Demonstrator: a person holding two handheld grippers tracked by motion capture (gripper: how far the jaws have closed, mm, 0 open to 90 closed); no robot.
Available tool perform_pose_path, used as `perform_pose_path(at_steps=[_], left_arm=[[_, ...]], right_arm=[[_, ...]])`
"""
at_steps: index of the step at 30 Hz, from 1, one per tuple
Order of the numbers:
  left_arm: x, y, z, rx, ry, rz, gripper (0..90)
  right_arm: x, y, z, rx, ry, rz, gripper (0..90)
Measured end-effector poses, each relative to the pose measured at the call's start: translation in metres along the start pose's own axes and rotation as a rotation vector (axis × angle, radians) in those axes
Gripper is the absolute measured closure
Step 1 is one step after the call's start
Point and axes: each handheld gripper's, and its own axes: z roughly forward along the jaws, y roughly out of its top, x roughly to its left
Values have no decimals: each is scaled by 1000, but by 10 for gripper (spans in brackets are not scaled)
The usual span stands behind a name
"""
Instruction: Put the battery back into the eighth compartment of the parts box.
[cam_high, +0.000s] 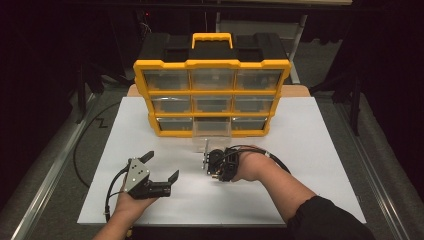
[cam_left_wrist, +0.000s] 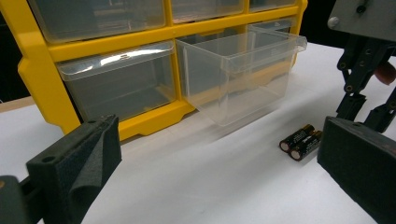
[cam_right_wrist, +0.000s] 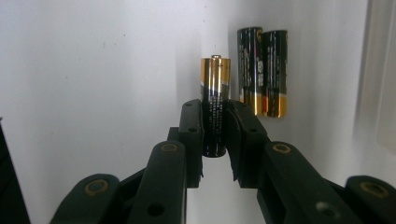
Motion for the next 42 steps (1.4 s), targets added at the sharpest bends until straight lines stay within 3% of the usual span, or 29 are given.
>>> perform_pose_path(at_steps=[4,7,19,42], left_arm=[[0,0,1,-5,0,-4,6],[0,0,0,-5,0,-2,6],[1,0,-1,-10,5,-2,6],[1,0,-1,-9,1,-5,6]], right_arm=[[0,-3,-3,12,0,-9,786],[0,-6,-7,22,-1,13,786],[-8,-12,-25,14,-16,27,786],[-23,-13,-53,31,-47,52,786]])
